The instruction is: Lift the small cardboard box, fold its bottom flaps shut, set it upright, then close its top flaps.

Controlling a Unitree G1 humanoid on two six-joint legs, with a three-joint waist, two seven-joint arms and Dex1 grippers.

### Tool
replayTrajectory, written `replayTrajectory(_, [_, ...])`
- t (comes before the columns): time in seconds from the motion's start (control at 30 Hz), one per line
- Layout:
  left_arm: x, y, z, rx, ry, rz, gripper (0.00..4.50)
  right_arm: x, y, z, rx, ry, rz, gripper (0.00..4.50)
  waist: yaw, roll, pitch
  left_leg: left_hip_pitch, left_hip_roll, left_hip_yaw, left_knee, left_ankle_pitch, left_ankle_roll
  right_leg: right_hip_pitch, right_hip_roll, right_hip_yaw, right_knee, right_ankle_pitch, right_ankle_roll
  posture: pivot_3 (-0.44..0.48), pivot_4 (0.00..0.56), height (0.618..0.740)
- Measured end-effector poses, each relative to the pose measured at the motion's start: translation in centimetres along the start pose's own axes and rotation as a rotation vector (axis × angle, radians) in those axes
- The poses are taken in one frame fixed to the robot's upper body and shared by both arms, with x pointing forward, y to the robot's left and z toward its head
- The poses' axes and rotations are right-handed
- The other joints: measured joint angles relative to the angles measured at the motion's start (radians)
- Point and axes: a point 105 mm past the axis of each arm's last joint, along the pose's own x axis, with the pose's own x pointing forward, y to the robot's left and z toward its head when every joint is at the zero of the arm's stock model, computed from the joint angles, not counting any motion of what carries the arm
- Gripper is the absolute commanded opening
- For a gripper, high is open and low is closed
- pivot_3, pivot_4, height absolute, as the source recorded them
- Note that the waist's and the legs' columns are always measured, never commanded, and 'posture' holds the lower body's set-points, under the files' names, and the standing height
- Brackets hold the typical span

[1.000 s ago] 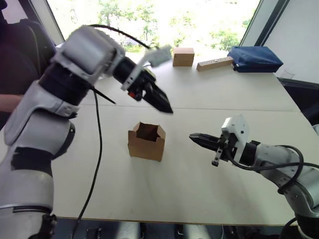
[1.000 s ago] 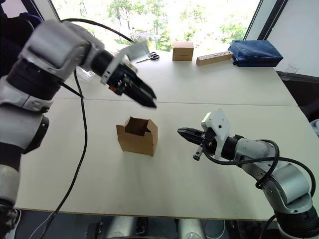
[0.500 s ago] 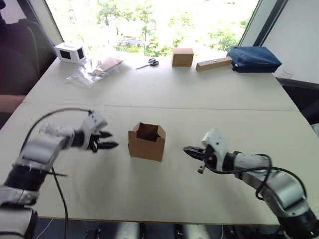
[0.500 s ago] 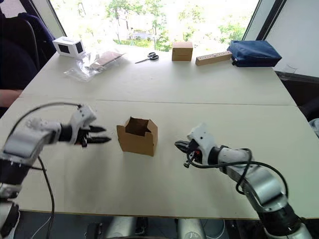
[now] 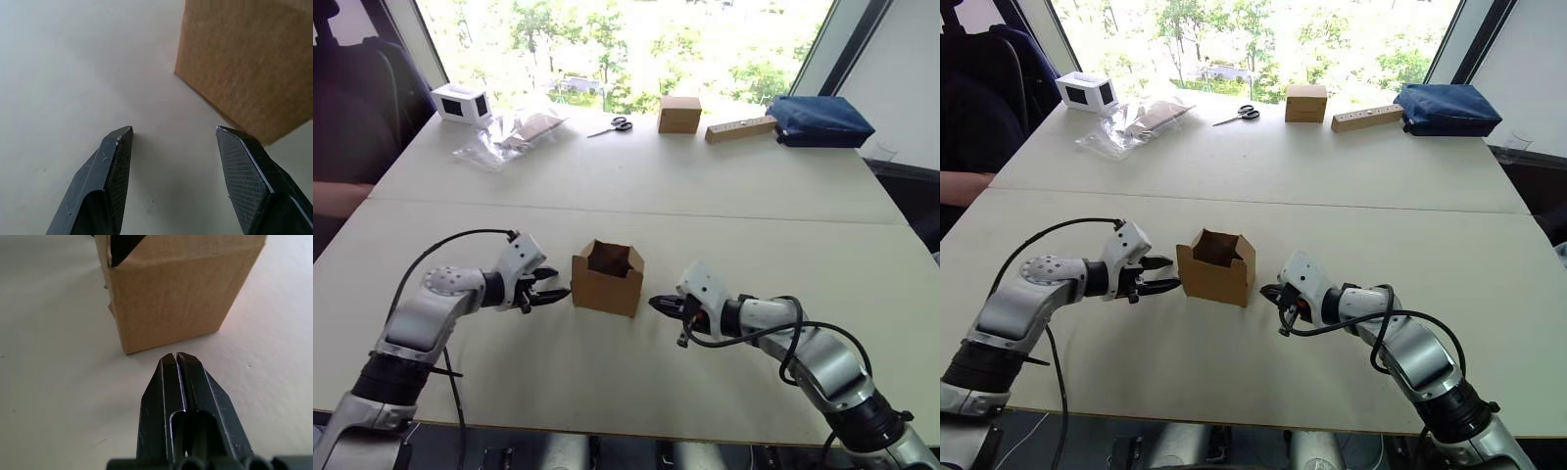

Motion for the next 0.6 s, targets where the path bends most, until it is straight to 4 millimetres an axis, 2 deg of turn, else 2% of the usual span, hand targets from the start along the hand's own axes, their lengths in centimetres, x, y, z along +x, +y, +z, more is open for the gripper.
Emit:
replayTrajectory(0.13, [0.7, -1.8, 0.3, 0.023, 0.004, -0.081, 2.72, -0.1, -0.1, -0.2, -0.001, 0.011, 0.002, 0.0, 0.0, 0.0, 0.0, 0.0, 0.0, 0.0, 0.0, 0.0, 0.0, 0.0, 0.0, 0.0, 0.0, 0.0, 0.0, 0.0, 0.15, 0.74])
replayTrajectory(0.2, [0.8, -2.1, 0.3, 0.027, 0.007, -0.093, 2.72, -0.3, -0.3, -0.2, 0.0, 0.014, -0.001, 0.0, 0.0, 0.0, 0.0, 0.0, 0.0, 0.0, 0.0, 0.0, 0.0, 0.0, 0.0, 0.0, 0.0, 0.0, 0.0, 0.0, 0.15, 0.74])
replayTrajectory(0.37, [1.3, -2.7, 0.5, 0.025, 0.001, -0.112, 2.72, -0.9, -0.7, -0.4, -0.012, 0.036, -0.007, 0.0, 0.001, 0.0, 0.0, 0.0, 0.0, 0.0, 0.0, 0.0, 0.0, 0.0, 0.0, 0.0, 0.0, 0.0, 0.0, 0.0, 0.15, 0.74])
replayTrajectory(0.6, [1.3, -2.5, 0.5, 0.031, -0.005, -0.107, 2.72, -1.2, 0.1, -0.7, -0.001, 0.053, 0.012, 0.0, 0.0, 0.0, 0.0, 0.001, 0.0, 0.0, 0.0, 0.0, 0.0, 0.0, 0.0, 0.0, 0.0, 0.0, 0.0, 0.0, 0.15, 0.74])
